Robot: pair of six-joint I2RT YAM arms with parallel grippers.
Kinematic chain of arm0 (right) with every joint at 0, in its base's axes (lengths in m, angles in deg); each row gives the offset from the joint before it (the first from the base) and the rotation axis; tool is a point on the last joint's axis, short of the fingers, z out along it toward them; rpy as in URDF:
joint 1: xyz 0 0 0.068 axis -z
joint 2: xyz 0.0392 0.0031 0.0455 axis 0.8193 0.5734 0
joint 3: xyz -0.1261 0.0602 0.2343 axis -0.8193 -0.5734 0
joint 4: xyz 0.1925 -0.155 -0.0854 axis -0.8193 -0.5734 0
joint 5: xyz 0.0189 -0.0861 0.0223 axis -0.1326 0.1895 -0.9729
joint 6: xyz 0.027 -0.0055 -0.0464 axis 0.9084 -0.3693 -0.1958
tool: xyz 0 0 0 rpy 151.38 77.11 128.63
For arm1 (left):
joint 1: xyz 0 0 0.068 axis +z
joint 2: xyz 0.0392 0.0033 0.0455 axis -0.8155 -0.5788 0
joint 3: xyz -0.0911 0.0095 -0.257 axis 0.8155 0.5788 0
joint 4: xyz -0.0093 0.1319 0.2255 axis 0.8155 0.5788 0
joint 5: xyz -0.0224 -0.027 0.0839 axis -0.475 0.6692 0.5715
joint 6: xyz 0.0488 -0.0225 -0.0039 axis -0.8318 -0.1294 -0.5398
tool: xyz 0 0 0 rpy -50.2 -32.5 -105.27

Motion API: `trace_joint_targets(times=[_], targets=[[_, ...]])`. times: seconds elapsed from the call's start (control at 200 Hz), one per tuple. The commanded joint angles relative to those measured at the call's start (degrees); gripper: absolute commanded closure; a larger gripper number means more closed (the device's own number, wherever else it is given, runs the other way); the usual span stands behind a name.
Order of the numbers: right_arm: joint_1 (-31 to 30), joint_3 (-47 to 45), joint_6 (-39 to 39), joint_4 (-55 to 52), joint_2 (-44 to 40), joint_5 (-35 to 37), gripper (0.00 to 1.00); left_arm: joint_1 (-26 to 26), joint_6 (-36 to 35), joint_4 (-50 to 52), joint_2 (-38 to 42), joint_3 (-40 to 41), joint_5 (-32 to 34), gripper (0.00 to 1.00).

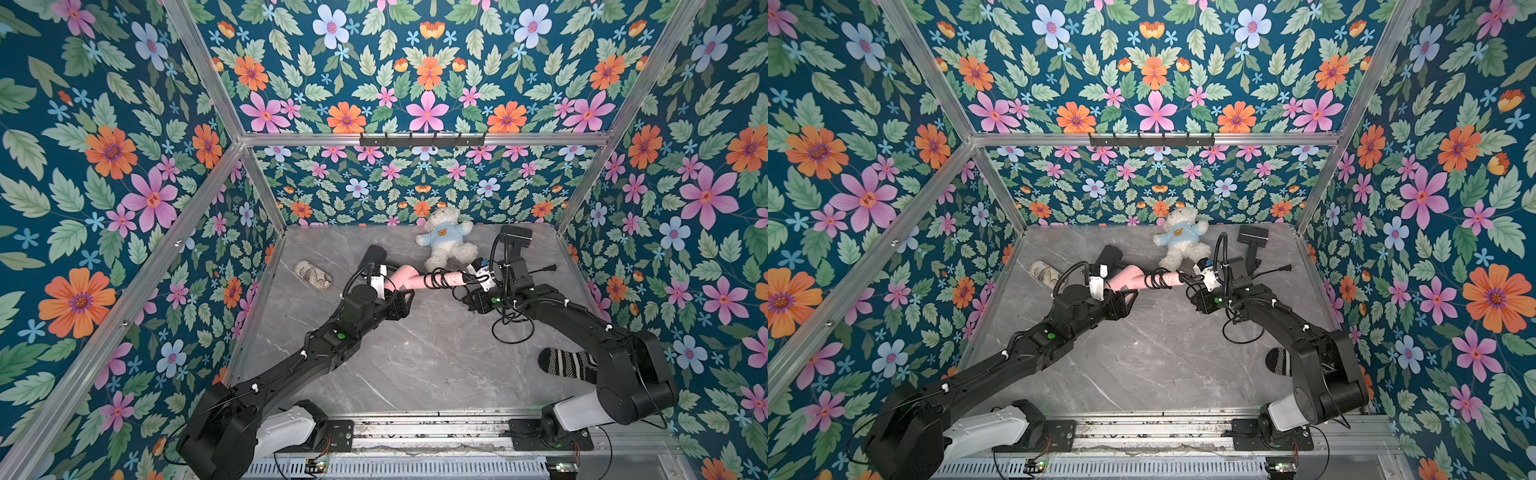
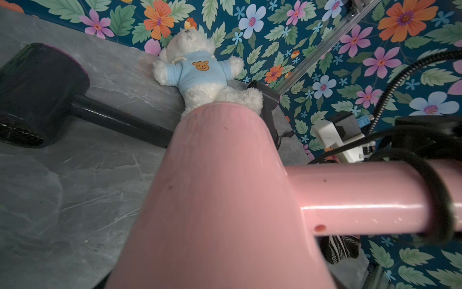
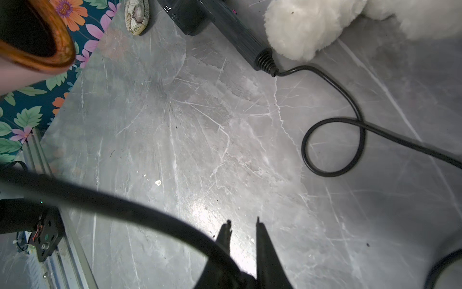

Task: Wrap the cord around the hair dryer
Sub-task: Wrap the power cord around the hair dryer.

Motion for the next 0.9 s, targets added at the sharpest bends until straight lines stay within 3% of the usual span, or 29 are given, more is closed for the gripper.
trace_joint_targets(times=[0.0,0.28,0.63,0.895], targets=[[-1.20,-1.76,3.57,4.58,-0.65,2.55,1.00,0.11,4.39,-8.08,-1.59,-0.73,4.94,1.00],[-8.70,-0.01,5.35,3.60,4.47,9.77,1.00,-0.26,8.41,-9.83,-7.88,-3.40,10.34,1.00],[-21.09,8.79,7.73,-8.54,5.29,17.84,1.00,-6.23,3.09,5.66,-16.22,-11.21,39.21,1.00],[-23.97,14.40,7.48,-15.98,2.84,18.92,1.00,-8.40,1.21,11.46,-22.12,-14.48,49.59,1.00]])
